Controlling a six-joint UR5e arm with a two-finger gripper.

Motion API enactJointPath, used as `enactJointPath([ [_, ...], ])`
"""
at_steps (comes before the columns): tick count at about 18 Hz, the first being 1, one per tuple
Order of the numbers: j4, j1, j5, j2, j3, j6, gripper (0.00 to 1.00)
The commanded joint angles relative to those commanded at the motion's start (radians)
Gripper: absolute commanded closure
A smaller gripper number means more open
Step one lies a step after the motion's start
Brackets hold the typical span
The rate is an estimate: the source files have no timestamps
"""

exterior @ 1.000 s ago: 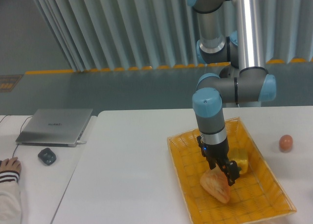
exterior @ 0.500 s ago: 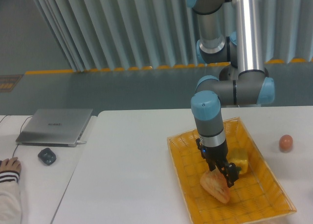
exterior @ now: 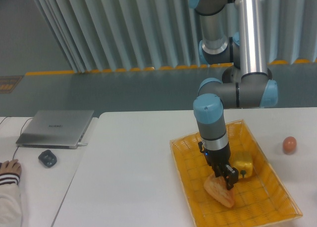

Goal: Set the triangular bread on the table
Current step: 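Lift the gripped bread and carry it out past the basket rim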

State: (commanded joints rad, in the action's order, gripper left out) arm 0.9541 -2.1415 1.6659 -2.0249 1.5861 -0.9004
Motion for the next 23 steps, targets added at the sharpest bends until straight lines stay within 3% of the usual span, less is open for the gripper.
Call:
enactJointPath([
  [2, 0.0, -0.002, 0.0, 0.003, 0.0, 0.0, 0.97],
  [9, 0.002, 0.008, -0.008, 0.023, 0.0, 0.006, 0.97],
  [14, 0.011, 0.012, -0.014, 0.093, 0.0, 0.005, 0.96],
  [19, 0.014, -0.044, -0.022, 0.127, -0.032, -0.021, 0.92],
  [23, 0.058, -0.123, -0.023, 0.143, -0.041, -0.147, 0.9],
])
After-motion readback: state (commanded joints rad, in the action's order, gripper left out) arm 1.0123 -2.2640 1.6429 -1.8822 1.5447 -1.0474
